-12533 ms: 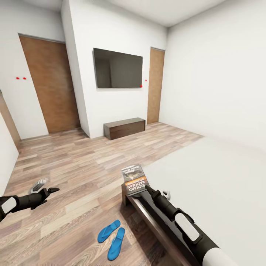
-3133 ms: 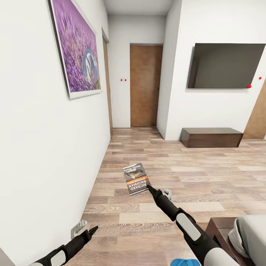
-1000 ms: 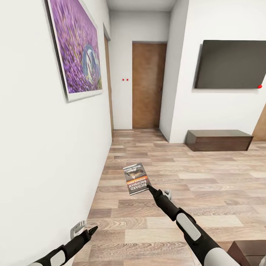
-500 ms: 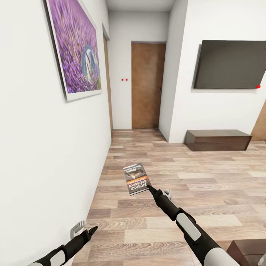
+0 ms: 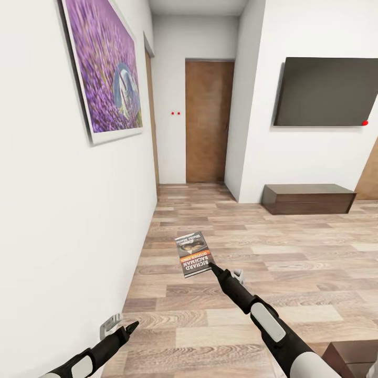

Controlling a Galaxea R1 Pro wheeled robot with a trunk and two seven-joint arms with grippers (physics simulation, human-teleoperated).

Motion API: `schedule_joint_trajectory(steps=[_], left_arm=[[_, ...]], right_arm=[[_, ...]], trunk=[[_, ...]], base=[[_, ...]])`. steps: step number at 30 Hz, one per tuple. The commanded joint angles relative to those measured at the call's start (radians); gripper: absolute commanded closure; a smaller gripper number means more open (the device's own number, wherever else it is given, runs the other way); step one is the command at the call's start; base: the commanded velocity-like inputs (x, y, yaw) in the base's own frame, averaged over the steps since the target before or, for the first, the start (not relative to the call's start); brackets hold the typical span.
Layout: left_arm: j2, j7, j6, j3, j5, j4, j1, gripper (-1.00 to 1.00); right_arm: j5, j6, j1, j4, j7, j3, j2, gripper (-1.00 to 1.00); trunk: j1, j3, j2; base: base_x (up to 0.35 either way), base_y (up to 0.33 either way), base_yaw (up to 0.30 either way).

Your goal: In the bedroom, move the book from the bed onto either nightstand, and place the two sandals side by side next to the bed.

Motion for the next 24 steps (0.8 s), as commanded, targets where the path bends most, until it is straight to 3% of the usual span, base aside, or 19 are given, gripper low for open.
schedule_joint_trajectory(steps=[1,24], left_arm=[[0.000,-0.004,-0.002,0.008,-0.006,0.001,-0.001,-1.00],[0.002,-0.004,-0.002,0.008,-0.006,0.001,-0.001,-1.00]], right_arm=[[-0.011,0.004,-0.001,0.000,0.001,0.003,-0.001,1.00],[-0.010,0.004,-0.001,0.000,0.000,0.005,-0.001,1.00]], trunk=[[0.000,-0.001,0.000],[0.000,-0.001,0.000]], base=[[0.079,0.000,-0.001],[0.086,0.000,0.000]])
